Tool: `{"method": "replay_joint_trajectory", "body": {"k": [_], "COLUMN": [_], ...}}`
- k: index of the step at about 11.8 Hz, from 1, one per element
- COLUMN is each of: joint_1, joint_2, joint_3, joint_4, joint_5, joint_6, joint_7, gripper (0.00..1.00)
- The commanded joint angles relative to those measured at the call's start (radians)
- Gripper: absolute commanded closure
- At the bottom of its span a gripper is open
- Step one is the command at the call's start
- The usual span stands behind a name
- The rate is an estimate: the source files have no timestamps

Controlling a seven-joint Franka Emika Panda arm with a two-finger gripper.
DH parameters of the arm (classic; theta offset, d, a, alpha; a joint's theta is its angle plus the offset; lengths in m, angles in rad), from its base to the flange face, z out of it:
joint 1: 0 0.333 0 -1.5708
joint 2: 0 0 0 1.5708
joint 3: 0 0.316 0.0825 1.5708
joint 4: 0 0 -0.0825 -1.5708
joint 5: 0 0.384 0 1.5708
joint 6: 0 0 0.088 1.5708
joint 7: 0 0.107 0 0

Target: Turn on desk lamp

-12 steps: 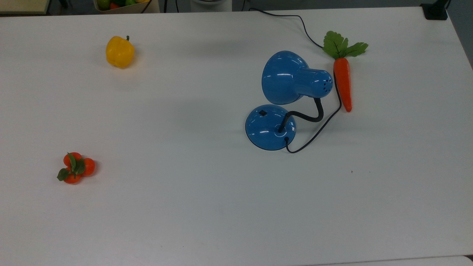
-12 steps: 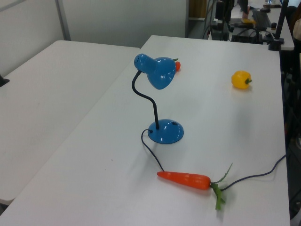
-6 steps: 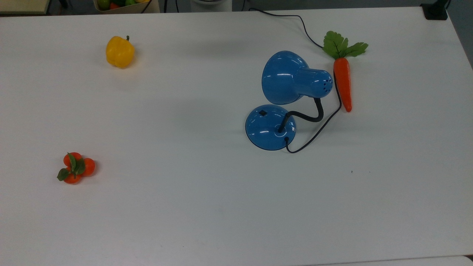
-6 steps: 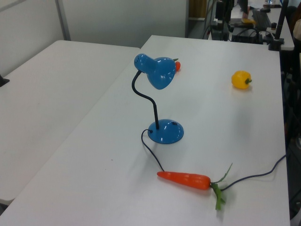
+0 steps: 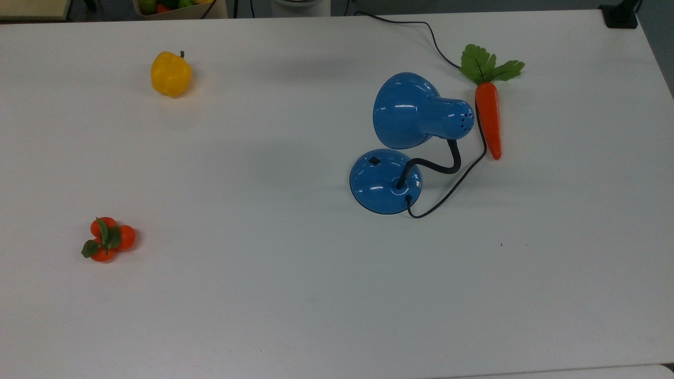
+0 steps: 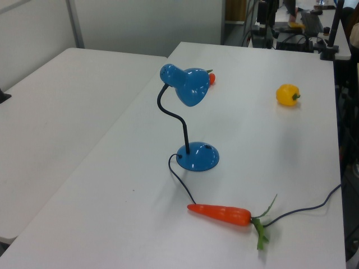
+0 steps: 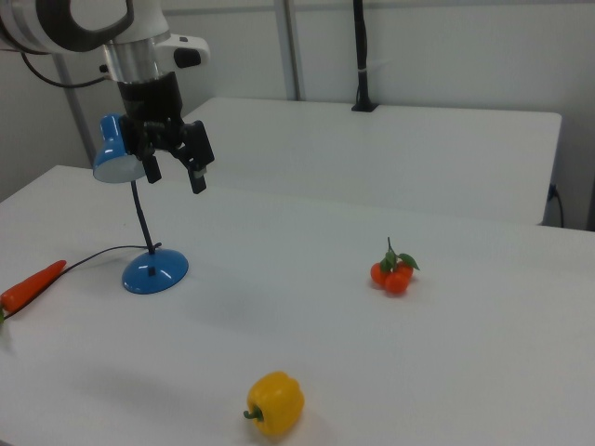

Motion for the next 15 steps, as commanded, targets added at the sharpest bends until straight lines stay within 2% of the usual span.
{"method": "replay_joint_trajectory", "body": {"k": [1,2,4,5,6,11,15], "joint_1": [0.004,0.003,0.003,0.004,0.004,0.003,0.009], "joint_2": [-0.009,-0.008,-0.006,-0.006,-0.004,-0.004,0.002], "joint_3": [0.001,0.001,0.001,0.001,0.001,0.001,0.006], "joint_4": [-0.007,-0.006,-0.007,-0.007,-0.007,-0.007,-0.010], "joint_5": [0.004,0.004,0.004,0.004,0.003,0.003,0.004], "joint_6": [-0.006,-0.006,-0.004,-0.004,-0.004,-0.003,0.002], "joint_7": [-0.017,-0.019,-0.019,-0.019,-0.019,-0.026,-0.092], "gripper": [0.05,0.19,0.78,0.94,1.00,1.00,1.00]}}
